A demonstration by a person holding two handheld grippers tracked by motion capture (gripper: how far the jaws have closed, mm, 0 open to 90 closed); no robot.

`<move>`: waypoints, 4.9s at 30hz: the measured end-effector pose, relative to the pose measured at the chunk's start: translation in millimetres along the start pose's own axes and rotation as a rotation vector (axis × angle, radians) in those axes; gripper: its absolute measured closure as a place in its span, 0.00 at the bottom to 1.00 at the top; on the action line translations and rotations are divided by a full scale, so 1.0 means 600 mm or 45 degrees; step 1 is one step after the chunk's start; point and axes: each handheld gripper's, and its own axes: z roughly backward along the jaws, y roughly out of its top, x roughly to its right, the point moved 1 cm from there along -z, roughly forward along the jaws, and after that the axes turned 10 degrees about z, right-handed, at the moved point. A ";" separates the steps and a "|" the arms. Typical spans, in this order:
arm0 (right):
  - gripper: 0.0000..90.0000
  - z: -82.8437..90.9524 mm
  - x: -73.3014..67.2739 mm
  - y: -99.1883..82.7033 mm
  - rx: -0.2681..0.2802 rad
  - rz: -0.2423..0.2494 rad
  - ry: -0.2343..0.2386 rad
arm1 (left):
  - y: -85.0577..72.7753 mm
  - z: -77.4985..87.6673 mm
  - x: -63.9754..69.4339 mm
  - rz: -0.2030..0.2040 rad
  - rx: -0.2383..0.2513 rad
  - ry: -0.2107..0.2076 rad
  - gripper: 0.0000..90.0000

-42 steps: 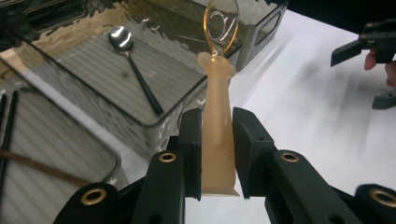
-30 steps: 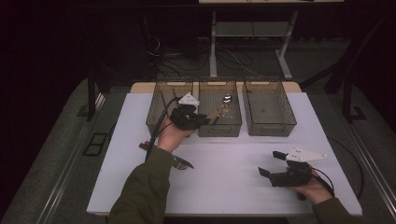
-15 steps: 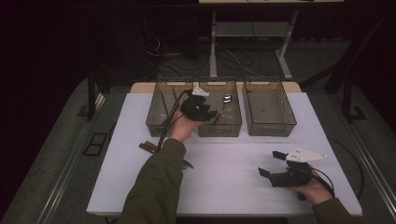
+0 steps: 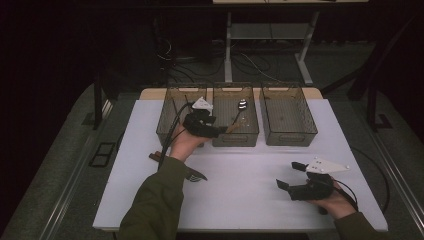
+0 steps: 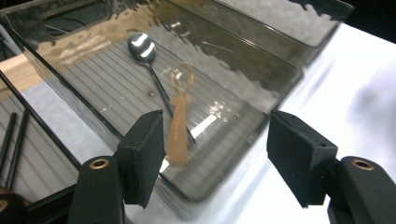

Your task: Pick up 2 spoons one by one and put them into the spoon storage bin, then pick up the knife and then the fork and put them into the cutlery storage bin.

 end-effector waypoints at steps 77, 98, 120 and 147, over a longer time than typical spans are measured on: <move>0.13 -0.003 0.004 -0.003 -0.019 -0.001 -0.014 | -0.208 0.147 -0.137 0.067 -0.336 0.318 1.00; 0.13 -0.004 0.004 -0.003 -0.020 0.003 -0.010 | -0.229 0.172 -0.122 0.082 -0.356 0.245 1.00; 0.13 -0.004 0.004 -0.003 -0.023 0.007 -0.012 | -0.248 0.189 -0.092 0.082 -0.343 0.191 0.99; 0.13 -0.008 0.004 -0.004 -0.032 0.007 -0.008 | -0.220 0.115 -0.063 0.043 -0.234 0.178 0.76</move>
